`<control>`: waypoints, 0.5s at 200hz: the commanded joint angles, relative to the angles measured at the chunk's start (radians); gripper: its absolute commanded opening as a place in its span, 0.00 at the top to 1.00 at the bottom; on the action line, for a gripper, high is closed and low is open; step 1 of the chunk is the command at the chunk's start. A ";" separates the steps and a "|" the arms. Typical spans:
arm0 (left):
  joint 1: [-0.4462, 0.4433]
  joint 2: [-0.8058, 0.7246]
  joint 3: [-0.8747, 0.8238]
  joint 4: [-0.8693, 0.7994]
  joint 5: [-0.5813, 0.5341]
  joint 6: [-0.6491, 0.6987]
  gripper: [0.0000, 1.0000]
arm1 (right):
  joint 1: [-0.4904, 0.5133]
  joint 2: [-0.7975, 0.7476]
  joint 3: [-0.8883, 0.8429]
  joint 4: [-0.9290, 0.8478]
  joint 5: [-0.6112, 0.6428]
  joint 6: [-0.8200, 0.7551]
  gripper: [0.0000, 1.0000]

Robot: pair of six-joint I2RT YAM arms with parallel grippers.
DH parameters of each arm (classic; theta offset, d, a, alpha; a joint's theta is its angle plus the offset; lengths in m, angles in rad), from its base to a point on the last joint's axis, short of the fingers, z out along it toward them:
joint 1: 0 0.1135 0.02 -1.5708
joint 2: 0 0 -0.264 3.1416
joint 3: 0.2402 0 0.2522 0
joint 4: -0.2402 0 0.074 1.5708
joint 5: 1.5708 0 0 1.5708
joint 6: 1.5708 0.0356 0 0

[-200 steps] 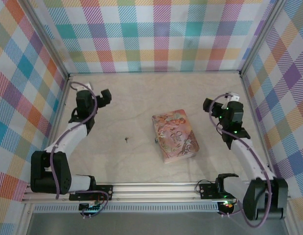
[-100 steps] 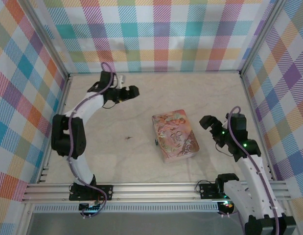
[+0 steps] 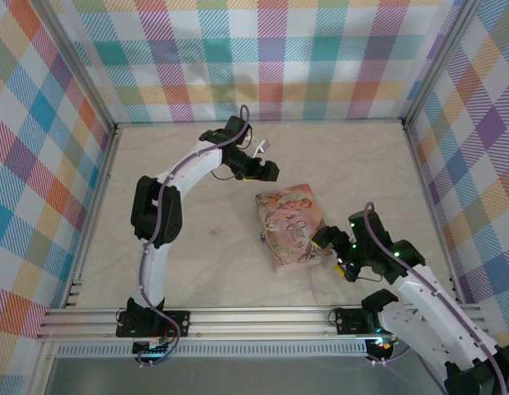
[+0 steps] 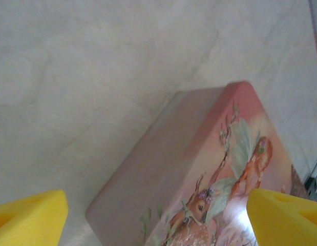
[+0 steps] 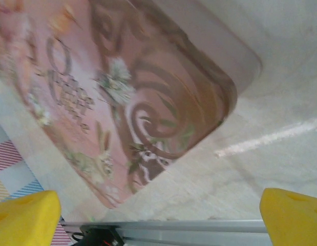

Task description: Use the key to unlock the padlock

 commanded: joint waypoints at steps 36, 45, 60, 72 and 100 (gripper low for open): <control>-0.050 0.086 0.098 -0.163 0.046 0.089 0.12 | 0.100 0.106 -0.068 0.210 0.027 0.141 0.01; -0.057 0.089 0.095 -0.166 0.051 0.094 0.13 | 0.101 0.117 -0.075 0.240 0.032 0.146 0.02; -0.063 0.088 0.085 -0.165 0.064 0.096 0.16 | 0.100 0.130 -0.071 0.265 0.055 0.145 0.02; -0.064 0.079 0.066 -0.155 0.079 0.095 0.18 | 0.100 0.143 -0.060 0.274 0.077 0.133 0.03; -0.064 0.039 0.003 -0.121 0.083 0.091 0.20 | 0.094 0.212 -0.017 0.303 0.114 0.095 0.04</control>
